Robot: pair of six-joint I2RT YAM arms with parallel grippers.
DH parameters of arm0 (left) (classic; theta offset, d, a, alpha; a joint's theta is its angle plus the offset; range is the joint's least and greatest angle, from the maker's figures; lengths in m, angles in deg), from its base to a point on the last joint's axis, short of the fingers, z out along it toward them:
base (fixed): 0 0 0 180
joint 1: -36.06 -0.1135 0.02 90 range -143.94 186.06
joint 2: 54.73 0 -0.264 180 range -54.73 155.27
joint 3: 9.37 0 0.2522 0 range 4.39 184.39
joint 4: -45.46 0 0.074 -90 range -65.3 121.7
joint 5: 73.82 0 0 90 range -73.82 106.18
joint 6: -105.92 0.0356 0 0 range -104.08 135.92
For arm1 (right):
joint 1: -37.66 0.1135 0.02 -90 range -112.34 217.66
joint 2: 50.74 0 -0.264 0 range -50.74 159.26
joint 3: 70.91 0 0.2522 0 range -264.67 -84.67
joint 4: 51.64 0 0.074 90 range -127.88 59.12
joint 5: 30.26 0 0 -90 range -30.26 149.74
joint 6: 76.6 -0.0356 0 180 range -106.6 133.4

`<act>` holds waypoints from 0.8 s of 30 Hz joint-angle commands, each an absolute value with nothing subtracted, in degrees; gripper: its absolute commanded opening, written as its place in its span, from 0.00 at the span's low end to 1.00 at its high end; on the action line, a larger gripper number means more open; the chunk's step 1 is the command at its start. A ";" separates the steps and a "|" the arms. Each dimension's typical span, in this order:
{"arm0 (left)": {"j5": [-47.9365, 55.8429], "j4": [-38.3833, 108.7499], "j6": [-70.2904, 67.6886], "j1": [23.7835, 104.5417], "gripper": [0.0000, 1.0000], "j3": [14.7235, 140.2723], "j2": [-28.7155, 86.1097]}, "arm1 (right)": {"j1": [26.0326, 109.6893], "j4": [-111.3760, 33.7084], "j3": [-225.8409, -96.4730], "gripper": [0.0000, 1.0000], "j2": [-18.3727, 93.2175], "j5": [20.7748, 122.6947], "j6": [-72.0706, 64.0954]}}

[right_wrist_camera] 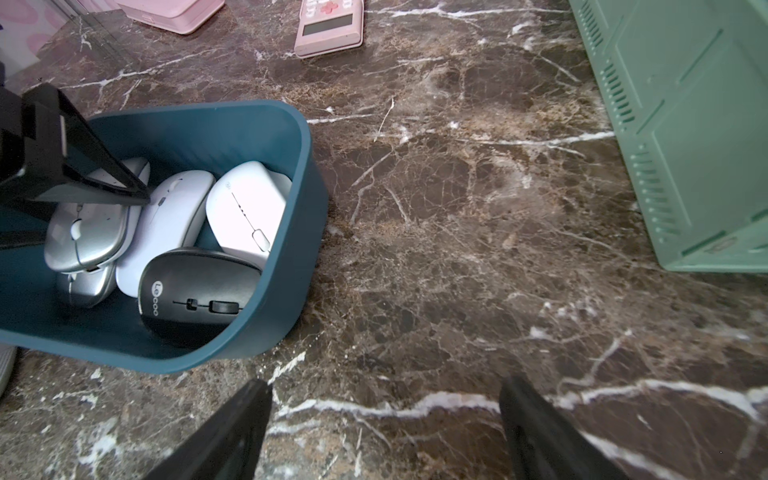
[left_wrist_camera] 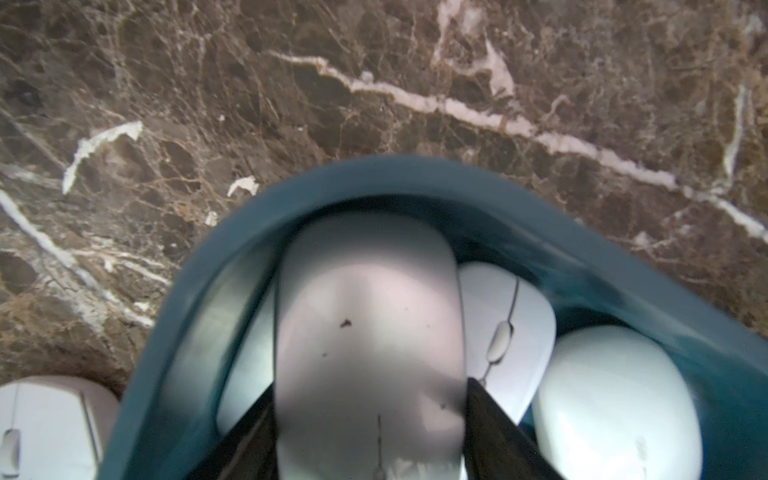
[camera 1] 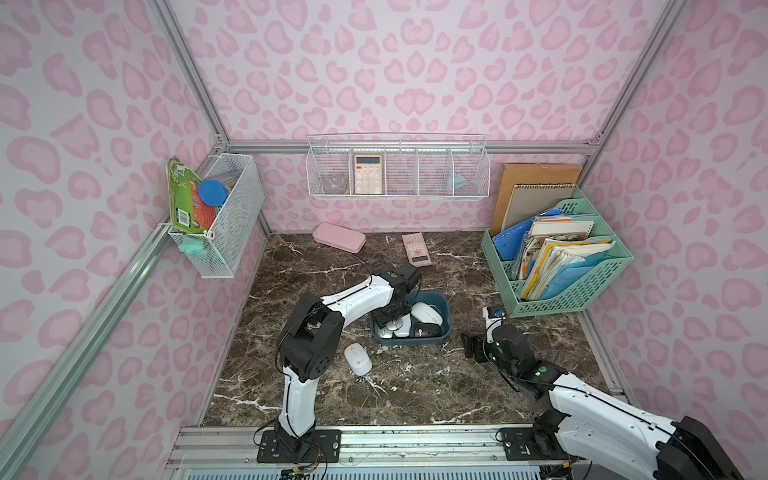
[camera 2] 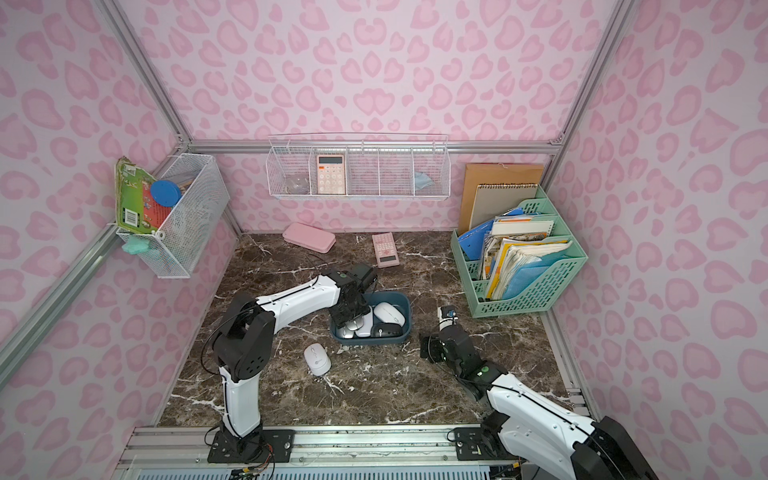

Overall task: Take out the mouse from the storage box
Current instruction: Pick up the mouse from the storage box.

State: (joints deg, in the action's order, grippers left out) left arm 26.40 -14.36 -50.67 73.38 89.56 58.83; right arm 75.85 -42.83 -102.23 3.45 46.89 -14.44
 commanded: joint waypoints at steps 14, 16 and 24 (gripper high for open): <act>27.36 -14.11 -48.30 73.49 0.81 89.71 58.45 | 75.89 -43.86 -102.76 0.89 3.40 46.82 -14.55; 26.59 -14.12 -47.82 73.09 0.82 90.07 59.07 | 75.89 -43.95 -102.72 0.89 3.40 46.80 -14.55; 25.43 -13.44 -46.84 72.10 0.71 90.60 60.05 | 75.89 -44.04 -102.72 0.89 3.57 46.90 -14.44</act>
State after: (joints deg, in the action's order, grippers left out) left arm 26.09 -13.53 -47.98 72.12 90.17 59.74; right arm 75.85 -42.86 -102.27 3.58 46.89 -14.46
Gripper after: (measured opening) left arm 0.719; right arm 0.893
